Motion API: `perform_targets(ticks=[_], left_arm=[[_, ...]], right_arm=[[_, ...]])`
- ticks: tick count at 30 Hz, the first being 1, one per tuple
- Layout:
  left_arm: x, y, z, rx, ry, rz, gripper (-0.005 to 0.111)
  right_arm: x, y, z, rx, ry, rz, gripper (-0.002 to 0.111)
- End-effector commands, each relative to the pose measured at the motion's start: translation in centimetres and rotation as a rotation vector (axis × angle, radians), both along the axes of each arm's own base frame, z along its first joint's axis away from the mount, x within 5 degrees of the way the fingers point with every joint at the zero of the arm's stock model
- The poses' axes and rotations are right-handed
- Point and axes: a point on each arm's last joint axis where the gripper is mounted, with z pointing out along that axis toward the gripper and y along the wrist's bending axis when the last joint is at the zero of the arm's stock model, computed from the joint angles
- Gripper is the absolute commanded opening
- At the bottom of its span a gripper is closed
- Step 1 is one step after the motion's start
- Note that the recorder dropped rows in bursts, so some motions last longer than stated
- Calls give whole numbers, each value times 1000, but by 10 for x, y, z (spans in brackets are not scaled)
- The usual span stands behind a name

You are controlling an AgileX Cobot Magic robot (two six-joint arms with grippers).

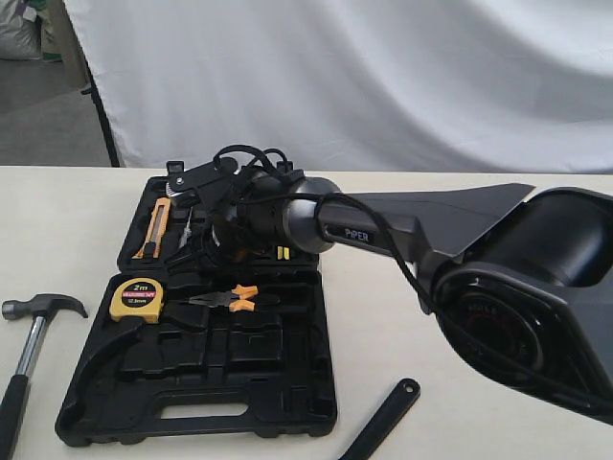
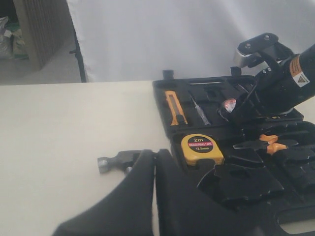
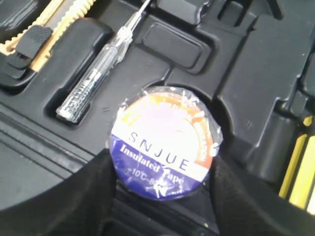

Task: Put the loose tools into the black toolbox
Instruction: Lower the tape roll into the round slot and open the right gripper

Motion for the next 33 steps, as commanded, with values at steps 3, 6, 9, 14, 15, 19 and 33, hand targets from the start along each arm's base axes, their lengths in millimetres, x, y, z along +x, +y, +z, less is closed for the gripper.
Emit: perform_targets(ticks=[3,6,9,14,15,19,33], left_arm=[[0,0,-1,-19,-1,4,1],[0,0,-1,-19,-1,4,1],[0,0,-1,-19,-1,4,1],[0,0,-1,-19,-1,4,1],[0,0,-1,-19,-1,4,1],[0,0,-1,-19,-1,4,1],[0,0,-1,-17,-1,4,1]], right_arm=[[3,-3,-5,-7,13,-28,0],[3,-3,-5,-11,10,-27,0],[2,-3,-5,-14,11,-26,0],[3,-3,-5,-14,11,-29,4],[2,-3,-5,-15,11,-29,16],[3,-3,-4,-18,0,-23,56],[11,-17,72,109,-83,-57,49]])
